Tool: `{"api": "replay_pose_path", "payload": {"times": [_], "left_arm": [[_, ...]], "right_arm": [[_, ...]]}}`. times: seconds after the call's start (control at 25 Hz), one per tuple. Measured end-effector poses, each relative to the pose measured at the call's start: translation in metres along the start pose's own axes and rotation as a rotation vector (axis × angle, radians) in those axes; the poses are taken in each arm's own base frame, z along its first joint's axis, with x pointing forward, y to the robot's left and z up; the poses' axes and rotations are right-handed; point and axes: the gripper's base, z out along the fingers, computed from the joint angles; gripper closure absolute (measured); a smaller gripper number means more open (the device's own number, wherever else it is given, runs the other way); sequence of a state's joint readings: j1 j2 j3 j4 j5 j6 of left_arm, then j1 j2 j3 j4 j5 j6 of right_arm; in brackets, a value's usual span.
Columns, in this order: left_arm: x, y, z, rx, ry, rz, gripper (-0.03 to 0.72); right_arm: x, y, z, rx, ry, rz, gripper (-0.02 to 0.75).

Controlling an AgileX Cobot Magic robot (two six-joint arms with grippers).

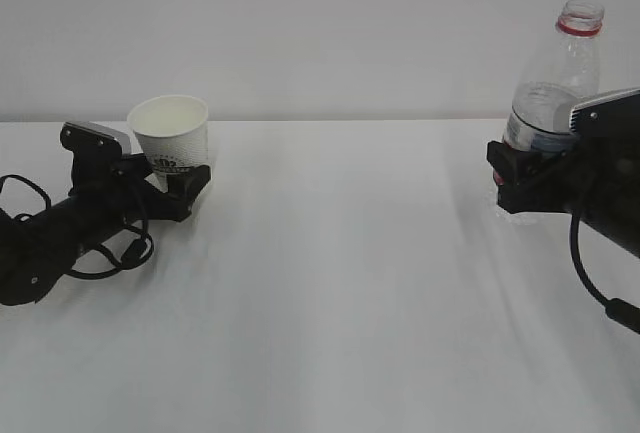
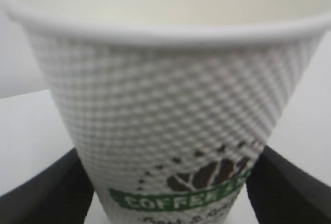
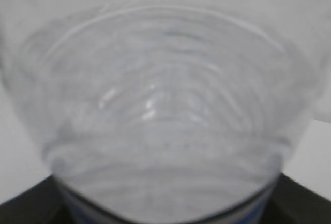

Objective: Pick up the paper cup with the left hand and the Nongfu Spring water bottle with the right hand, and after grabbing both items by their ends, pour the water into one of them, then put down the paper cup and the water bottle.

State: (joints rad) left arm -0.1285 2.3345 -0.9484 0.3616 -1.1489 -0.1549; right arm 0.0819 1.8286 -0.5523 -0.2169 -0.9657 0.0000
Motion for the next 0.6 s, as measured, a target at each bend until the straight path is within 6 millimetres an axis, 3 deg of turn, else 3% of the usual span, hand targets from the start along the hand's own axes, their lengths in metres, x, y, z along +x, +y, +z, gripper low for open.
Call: {"api": "replay_pose_path", "payload": {"times": [0.36, 0.6], "left_arm": [[0.0039, 0.0026, 0.0077, 0.000, -0.008, 0.003, 0.046], [0.0039, 0.0026, 0.0077, 0.000, -0.008, 0.003, 0.094]], "right_arm": [[0.0000, 0.0005, 0.0000, -0.006, 0.000, 0.001, 0.252], [0.0000, 0.0006, 0.0000, -0.007, 0.000, 0.000, 0.252]]}}
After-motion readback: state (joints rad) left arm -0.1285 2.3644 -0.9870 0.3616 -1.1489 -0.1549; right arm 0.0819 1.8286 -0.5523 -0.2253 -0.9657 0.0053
